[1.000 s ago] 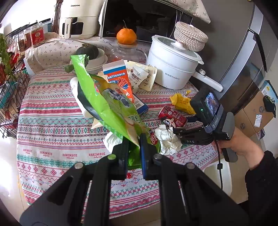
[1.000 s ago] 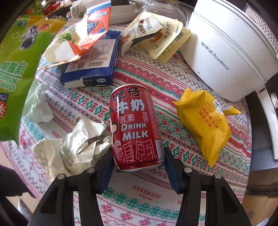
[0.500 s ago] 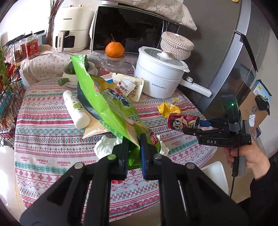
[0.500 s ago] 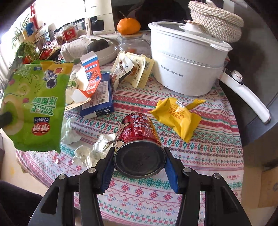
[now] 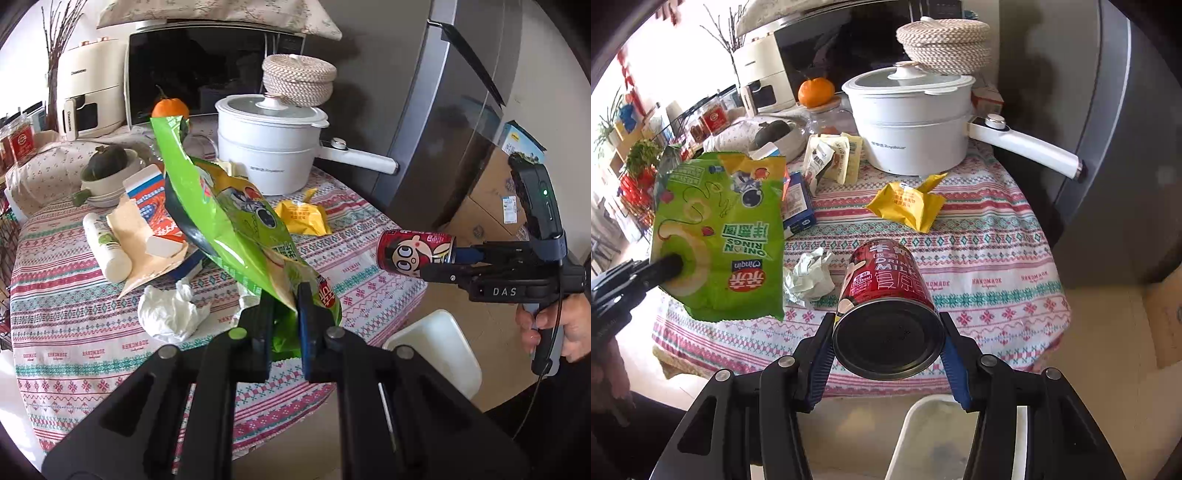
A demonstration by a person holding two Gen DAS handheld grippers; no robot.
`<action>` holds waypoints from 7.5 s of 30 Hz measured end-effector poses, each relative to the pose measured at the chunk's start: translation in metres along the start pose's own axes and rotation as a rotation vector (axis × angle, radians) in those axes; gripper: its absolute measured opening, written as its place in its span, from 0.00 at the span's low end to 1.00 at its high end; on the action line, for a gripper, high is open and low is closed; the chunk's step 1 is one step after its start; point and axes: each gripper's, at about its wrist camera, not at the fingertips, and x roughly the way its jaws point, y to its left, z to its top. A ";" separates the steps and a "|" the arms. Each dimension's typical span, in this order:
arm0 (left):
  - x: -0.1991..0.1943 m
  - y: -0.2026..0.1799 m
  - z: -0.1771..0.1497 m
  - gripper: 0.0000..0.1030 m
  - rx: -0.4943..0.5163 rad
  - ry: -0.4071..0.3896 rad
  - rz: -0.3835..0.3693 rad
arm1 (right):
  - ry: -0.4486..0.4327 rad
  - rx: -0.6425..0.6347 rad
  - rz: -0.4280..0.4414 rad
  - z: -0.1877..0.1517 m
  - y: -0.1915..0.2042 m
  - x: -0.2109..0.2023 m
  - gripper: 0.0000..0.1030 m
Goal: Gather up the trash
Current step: 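Carry the chip bag and can over the bin and release both, then grasp the white tissue with the left tool while the right tool grasps the crumpled paper, then carry the tissue and crumpled paper over the white bin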
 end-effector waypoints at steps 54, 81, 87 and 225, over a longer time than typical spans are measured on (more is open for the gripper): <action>0.095 -0.167 -0.089 0.81 0.372 0.455 -0.211 | 0.312 0.164 -0.168 -0.164 -0.134 0.010 0.53; 0.068 -0.027 -0.075 0.99 0.118 0.322 0.082 | 0.477 0.093 -0.135 -0.154 -0.096 0.090 0.73; 0.059 0.002 -0.068 0.99 0.064 0.265 0.126 | 0.408 0.117 -0.116 -0.138 -0.089 0.073 0.77; 0.123 -0.183 -0.088 0.29 0.353 0.362 -0.235 | 0.206 0.284 -0.048 -0.159 -0.145 0.003 0.33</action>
